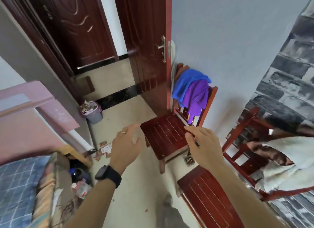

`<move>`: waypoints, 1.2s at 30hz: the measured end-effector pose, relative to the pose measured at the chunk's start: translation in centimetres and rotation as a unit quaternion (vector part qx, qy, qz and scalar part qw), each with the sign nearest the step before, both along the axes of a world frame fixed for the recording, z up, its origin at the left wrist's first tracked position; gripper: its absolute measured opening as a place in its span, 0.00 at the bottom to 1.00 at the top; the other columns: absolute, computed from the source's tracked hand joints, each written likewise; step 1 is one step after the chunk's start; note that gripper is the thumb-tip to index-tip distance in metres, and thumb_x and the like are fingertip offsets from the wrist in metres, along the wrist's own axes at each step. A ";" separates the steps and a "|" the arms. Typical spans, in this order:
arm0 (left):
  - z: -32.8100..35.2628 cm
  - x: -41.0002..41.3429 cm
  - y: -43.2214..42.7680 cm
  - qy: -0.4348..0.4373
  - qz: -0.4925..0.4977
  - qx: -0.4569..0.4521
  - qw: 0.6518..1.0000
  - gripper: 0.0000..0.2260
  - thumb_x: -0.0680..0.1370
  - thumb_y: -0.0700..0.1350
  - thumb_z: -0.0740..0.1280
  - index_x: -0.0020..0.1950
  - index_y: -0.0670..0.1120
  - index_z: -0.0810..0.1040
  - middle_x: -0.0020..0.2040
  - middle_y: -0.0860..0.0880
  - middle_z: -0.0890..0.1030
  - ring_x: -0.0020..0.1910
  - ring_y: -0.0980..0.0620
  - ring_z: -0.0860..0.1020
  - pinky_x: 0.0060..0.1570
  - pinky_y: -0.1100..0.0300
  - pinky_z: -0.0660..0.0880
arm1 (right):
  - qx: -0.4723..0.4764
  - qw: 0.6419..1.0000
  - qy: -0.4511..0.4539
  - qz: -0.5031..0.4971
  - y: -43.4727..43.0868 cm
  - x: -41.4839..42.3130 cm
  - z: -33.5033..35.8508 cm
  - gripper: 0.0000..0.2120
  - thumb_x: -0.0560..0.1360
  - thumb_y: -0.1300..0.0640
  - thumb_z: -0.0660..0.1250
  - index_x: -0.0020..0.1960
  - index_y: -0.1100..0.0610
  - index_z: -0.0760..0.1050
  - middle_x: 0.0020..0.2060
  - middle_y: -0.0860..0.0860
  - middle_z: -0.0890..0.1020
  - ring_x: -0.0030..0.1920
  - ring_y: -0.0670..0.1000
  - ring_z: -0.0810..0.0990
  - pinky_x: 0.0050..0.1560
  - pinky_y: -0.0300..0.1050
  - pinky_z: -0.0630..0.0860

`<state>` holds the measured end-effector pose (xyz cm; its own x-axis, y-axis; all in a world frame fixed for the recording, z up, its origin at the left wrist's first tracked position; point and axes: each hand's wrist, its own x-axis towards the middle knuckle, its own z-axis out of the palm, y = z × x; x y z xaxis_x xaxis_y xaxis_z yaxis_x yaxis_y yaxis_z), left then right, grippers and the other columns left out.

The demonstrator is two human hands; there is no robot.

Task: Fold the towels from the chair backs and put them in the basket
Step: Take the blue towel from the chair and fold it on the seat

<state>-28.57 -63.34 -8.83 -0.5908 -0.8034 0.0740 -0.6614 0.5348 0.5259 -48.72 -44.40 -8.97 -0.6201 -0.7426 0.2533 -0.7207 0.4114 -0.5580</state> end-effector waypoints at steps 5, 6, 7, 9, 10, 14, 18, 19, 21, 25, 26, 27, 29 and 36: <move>0.8 -8.3 -8.7 -0.009 -0.063 0.011 0.998 0.21 0.79 0.50 0.64 0.72 0.57 0.68 0.70 0.53 0.73 0.66 0.48 0.71 0.64 0.49 0.71 | 0.015 0.998 -0.032 -0.056 -7.7 -5.9 -1.6 0.14 0.82 0.46 0.61 0.64 0.44 0.79 0.60 0.42 0.82 0.62 0.52 0.76 0.63 0.51 0.73; 1.0 -10.0 -10.3 -0.008 -0.075 0.008 0.997 0.21 0.79 0.50 0.64 0.73 0.57 0.68 0.70 0.53 0.74 0.67 0.49 0.72 0.64 0.50 0.71 | 0.013 0.997 -0.032 -0.070 -9.1 -7.1 -1.7 0.14 0.82 0.47 0.62 0.64 0.45 0.79 0.59 0.43 0.83 0.62 0.53 0.76 0.63 0.52 0.73; 1.3 -11.7 -11.8 -0.005 -0.084 0.007 0.996 0.21 0.80 0.50 0.64 0.73 0.56 0.69 0.69 0.53 0.74 0.67 0.50 0.72 0.64 0.51 0.71 | 0.010 0.996 -0.031 -0.084 -10.3 -8.1 -1.8 0.13 0.81 0.48 0.63 0.63 0.45 0.80 0.59 0.43 0.83 0.62 0.53 0.77 0.63 0.52 0.73; 1.5 -15.2 -14.3 -0.001 -0.111 0.009 0.994 0.21 0.79 0.49 0.65 0.72 0.55 0.70 0.69 0.54 0.74 0.67 0.50 0.72 0.64 0.53 0.70 | 0.002 0.993 -0.027 -0.111 -12.5 -10.3 -1.6 0.13 0.81 0.49 0.64 0.62 0.46 0.81 0.57 0.43 0.84 0.61 0.54 0.77 0.62 0.52 0.73; 1.5 -17.0 -15.5 -0.001 -0.127 0.014 0.992 0.21 0.79 0.49 0.65 0.72 0.56 0.70 0.70 0.54 0.74 0.67 0.50 0.71 0.64 0.53 0.70 | -0.001 0.992 -0.025 -0.124 -13.5 -11.5 -1.5 0.12 0.81 0.49 0.64 0.62 0.46 0.81 0.57 0.44 0.84 0.60 0.54 0.77 0.61 0.52 0.74; 1.0 -24.6 -19.6 -0.013 -0.193 0.016 0.981 0.20 0.78 0.49 0.65 0.70 0.55 0.72 0.69 0.53 0.75 0.66 0.49 0.73 0.65 0.48 0.71 | -0.001 0.984 -0.007 -0.176 -17.0 -16.4 -1.6 0.16 0.80 0.47 0.62 0.61 0.50 0.82 0.56 0.46 0.85 0.59 0.58 0.79 0.57 0.54 0.76; -0.2 -33.4 -23.0 -0.019 -0.257 -0.004 0.966 0.21 0.76 0.50 0.66 0.69 0.54 0.73 0.67 0.52 0.76 0.64 0.48 0.73 0.62 0.51 0.72 | 0.041 0.970 -0.027 -0.240 -20.3 -21.8 -3.0 0.16 0.80 0.49 0.65 0.66 0.51 0.79 0.61 0.48 0.82 0.65 0.58 0.75 0.61 0.57 0.74; -0.6 -35.6 -23.9 -0.019 -0.280 -0.006 0.960 0.21 0.76 0.50 0.66 0.70 0.53 0.73 0.66 0.52 0.76 0.64 0.48 0.73 0.62 0.51 0.72 | 0.056 0.964 -0.027 -0.259 -21.2 -23.1 -3.5 0.17 0.79 0.48 0.65 0.67 0.51 0.78 0.63 0.48 0.81 0.66 0.57 0.74 0.62 0.58 0.74; -1.4 -40.1 -25.4 -0.024 -0.337 -0.013 0.941 0.22 0.77 0.50 0.67 0.71 0.51 0.72 0.67 0.51 0.75 0.66 0.48 0.72 0.64 0.52 0.71 | 0.102 0.949 -0.016 -0.297 -23.0 -25.7 -4.6 0.20 0.79 0.47 0.65 0.69 0.51 0.76 0.67 0.49 0.78 0.70 0.57 0.71 0.64 0.58 0.70; -2.6 -48.3 -27.4 -0.051 -0.427 -0.073 0.900 0.24 0.77 0.55 0.67 0.72 0.49 0.72 0.69 0.48 0.74 0.67 0.45 0.71 0.64 0.51 0.70 | 0.182 0.918 -0.016 -0.352 -25.8 -29.9 -6.7 0.25 0.79 0.43 0.63 0.74 0.51 0.71 0.74 0.52 0.72 0.76 0.56 0.65 0.74 0.57 0.60; -2.9 -50.2 -27.5 -0.056 -0.450 -0.093 0.887 0.24 0.77 0.56 0.67 0.71 0.49 0.72 0.68 0.47 0.74 0.67 0.45 0.72 0.64 0.51 0.70 | 0.201 0.910 -0.020 -0.362 -26.1 -30.5 -7.3 0.26 0.79 0.42 0.62 0.74 0.50 0.70 0.74 0.51 0.71 0.76 0.56 0.65 0.74 0.57 0.58; -3.2 -51.8 -27.5 -0.065 -0.471 -0.115 0.872 0.25 0.76 0.58 0.66 0.71 0.49 0.72 0.67 0.47 0.74 0.67 0.46 0.72 0.63 0.51 0.70 | 0.221 0.902 -0.028 -0.370 -26.4 -30.9 -8.0 0.26 0.79 0.40 0.61 0.75 0.48 0.69 0.74 0.50 0.72 0.76 0.54 0.65 0.75 0.56 0.57; -4.0 -54.4 -27.4 -0.100 -0.504 -0.155 0.844 0.26 0.76 0.63 0.65 0.70 0.52 0.72 0.66 0.48 0.75 0.67 0.46 0.71 0.62 0.50 0.69 | 0.251 0.888 -0.035 -0.383 -26.6 -31.1 -9.3 0.26 0.80 0.40 0.58 0.76 0.46 0.68 0.71 0.47 0.75 0.75 0.53 0.67 0.76 0.56 0.54; -4.8 -57.7 -27.9 -0.135 -0.547 -0.185 0.805 0.11 0.81 0.52 0.58 0.60 0.52 0.73 0.55 0.51 0.81 0.53 0.45 0.79 0.53 0.51 0.68 | 0.216 0.877 0.003 -0.430 -27.2 -30.6 -10.7 0.22 0.78 0.45 0.67 0.70 0.50 0.76 0.62 0.47 0.82 0.69 0.53 0.75 0.76 0.59 0.56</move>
<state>-86.24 -91.25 -13.67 -0.9646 0.2563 -0.0618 0.2485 0.9621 0.1124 -79.32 -71.65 -19.66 -0.9972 -0.0282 0.0688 -0.0423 0.9760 -0.2136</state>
